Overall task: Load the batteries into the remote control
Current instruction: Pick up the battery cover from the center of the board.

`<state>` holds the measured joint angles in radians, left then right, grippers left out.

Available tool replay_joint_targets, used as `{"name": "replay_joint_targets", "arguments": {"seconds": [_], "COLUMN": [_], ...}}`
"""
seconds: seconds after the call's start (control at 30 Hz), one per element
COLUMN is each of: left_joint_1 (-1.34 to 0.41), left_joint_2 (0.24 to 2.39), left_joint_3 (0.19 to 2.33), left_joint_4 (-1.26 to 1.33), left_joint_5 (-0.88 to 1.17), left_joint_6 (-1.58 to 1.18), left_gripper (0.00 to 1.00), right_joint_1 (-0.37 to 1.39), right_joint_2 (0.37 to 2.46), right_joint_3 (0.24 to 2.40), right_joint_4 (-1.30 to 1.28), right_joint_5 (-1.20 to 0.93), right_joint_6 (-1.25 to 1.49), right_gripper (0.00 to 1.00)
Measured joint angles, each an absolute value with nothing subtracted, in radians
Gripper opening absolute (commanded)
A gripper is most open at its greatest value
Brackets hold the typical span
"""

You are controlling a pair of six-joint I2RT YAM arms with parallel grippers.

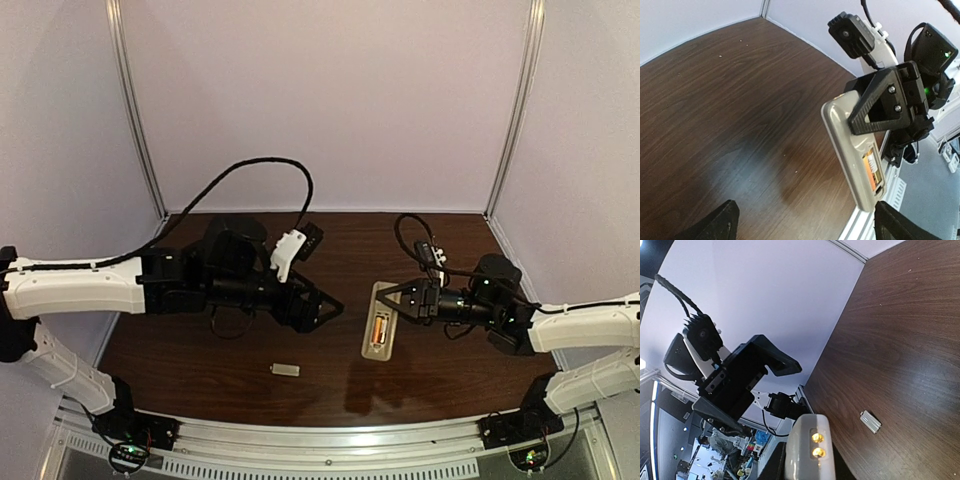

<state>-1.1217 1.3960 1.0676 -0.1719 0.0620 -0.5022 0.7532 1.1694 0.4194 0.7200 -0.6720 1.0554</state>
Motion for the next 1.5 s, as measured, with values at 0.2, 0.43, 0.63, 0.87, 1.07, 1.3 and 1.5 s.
{"name": "replay_joint_targets", "arguments": {"seconds": [0.2, 0.43, 0.63, 0.87, 1.07, 1.3, 1.5], "left_joint_1": [-1.118, -1.118, -1.116, -1.065, -1.017, -1.011, -1.010], "left_joint_2": [1.362, 1.467, 1.563, 1.629, 1.651, 1.729, 1.746], "left_joint_3": [1.029, 1.004, 0.984, 0.966, 0.965, 0.977, 0.986], "left_joint_4": [-0.378, -0.611, -0.651, -0.630, -0.591, -0.564, -0.543], "left_joint_5": [0.053, 0.055, 0.056, 0.092, 0.130, 0.167, 0.176], "left_joint_6": [-0.359, -0.152, 0.025, 0.176, 0.274, 0.332, 0.347], "left_gripper": [0.87, 0.79, 0.73, 0.67, 0.61, 0.48, 0.30], "right_joint_1": [0.751, 0.731, 0.719, 0.710, 0.706, 0.695, 0.690], "right_joint_2": [1.118, 1.111, 1.110, 1.096, 1.083, 1.083, 1.083], "right_joint_3": [0.413, 0.376, 0.366, 0.339, 0.328, 0.327, 0.321], "right_joint_4": [0.616, 0.581, 0.574, 0.577, 0.578, 0.580, 0.581], "right_joint_5": [-0.664, -0.665, -0.665, -0.665, -0.673, -0.679, -0.681], "right_joint_6": [0.988, 0.968, 0.967, 0.968, 0.968, 0.968, 0.967], "right_gripper": [0.00, 0.00, 0.00, 0.00, 0.00, 0.00, 0.00]}}
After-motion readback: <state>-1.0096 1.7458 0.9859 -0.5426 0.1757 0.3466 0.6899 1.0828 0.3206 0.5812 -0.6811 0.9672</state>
